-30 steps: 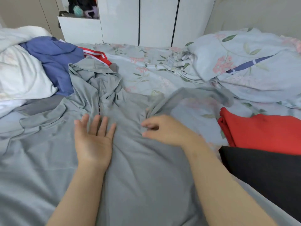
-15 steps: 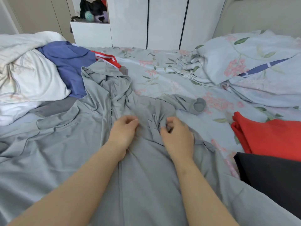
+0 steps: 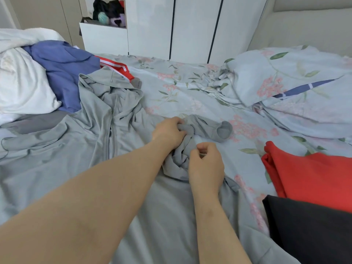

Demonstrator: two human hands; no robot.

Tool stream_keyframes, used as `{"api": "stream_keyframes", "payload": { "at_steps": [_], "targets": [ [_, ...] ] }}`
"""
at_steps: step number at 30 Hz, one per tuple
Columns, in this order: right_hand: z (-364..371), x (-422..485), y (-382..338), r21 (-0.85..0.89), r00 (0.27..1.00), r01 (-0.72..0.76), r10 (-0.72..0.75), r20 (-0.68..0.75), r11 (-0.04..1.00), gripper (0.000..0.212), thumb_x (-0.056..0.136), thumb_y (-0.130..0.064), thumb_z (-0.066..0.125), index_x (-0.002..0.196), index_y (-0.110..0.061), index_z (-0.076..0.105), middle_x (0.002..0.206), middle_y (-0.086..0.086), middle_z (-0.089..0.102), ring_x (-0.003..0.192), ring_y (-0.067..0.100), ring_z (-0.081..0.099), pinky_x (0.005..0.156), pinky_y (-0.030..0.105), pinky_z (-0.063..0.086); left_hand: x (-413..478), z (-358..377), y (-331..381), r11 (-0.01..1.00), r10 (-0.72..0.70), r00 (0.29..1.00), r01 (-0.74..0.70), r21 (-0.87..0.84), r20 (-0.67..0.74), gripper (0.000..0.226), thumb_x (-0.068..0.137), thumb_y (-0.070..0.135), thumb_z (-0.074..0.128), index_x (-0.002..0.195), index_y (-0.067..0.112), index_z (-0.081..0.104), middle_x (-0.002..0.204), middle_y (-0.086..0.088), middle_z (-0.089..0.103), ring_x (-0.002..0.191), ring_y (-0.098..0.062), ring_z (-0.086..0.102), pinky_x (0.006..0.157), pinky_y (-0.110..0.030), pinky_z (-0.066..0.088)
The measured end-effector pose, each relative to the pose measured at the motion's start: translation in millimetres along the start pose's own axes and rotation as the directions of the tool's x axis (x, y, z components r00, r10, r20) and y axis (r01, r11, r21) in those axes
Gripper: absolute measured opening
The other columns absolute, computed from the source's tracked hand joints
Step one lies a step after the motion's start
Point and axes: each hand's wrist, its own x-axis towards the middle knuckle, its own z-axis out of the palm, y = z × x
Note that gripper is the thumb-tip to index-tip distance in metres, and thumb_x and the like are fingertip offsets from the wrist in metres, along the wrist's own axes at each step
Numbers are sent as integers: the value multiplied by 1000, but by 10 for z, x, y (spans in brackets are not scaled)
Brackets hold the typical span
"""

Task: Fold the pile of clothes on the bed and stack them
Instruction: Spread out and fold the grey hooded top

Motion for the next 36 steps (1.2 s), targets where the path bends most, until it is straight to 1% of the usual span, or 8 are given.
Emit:
{"api": "stream_keyframes", "payload": {
  "at_steps": [9,13,16,19,22,25,33,36],
  "targets": [
    [-57,-102,-13,-76,996,78,-75,48,994,8,89,-15,52,90,-21,56,87,-5,61,87,20,56,69,28,35,-555,-900,-51,369,-251,964,15,-929,-84,29,90,11,61,66,18,45,70,3,48,68,-9,47,65,-20,40],
    [-144,-228,-7,-177,957,239,-201,207,955,18,91,-15,53,105,-15,63,102,0,68,96,21,61,80,28,42,-1171,-1519,-545,-170,-369,927,-3,-985,61,15,95,9,46,87,11,59,84,1,66,74,-8,64,66,-19,55],
    [-191,-346,1,-349,903,382,-265,338,856,31,93,-20,50,122,-17,59,119,0,63,111,19,56,96,30,36,-1593,-1656,-942,-268,-567,795,70,-961,216,18,93,9,45,79,13,56,76,0,62,69,-11,59,52,-18,53],
    [-213,-438,12,-480,877,451,-274,395,753,35,97,-29,42,131,-24,51,137,-7,50,129,12,41,104,30,26,-1756,-1672,-1073,-181,-543,777,261,-948,318,7,87,21,63,89,14,62,80,-2,67,72,-15,61,56,-23,56],
    [-216,-446,-16,-505,882,442,-256,396,742,40,99,-30,39,138,-27,42,138,-5,49,130,15,40,103,32,28,-1728,-1684,-1106,343,-375,836,526,-778,400,45,61,24,85,99,9,65,82,-10,65,60,-18,57,47,-21,43],
    [-176,-364,-114,-504,928,347,-211,308,791,49,99,-25,37,146,-31,26,123,4,58,118,27,48,96,39,36,-1652,-1700,-1072,670,-465,846,529,-521,260,12,81,5,71,90,7,63,63,-8,50,47,-15,35,38,-16,23],
    [23,39,-222,-499,951,265,-136,279,825,19,97,-24,41,90,-15,57,91,6,61,86,25,53,67,31,37,-1465,-1367,-1042,943,-324,945,326,-70,36,17,86,33,65,87,21,54,86,1,59,84,-23,59,67,-28,42],
    [-33,416,-307,87,992,-107,112,-63,991,23,91,-21,38,87,-10,57,85,15,63,78,29,63,69,34,48,-1381,-1384,-1084,833,-348,927,238,-500,-137,24,94,21,56,72,16,49,69,0,49,73,-20,47,61,-30,35]
  ]
}}
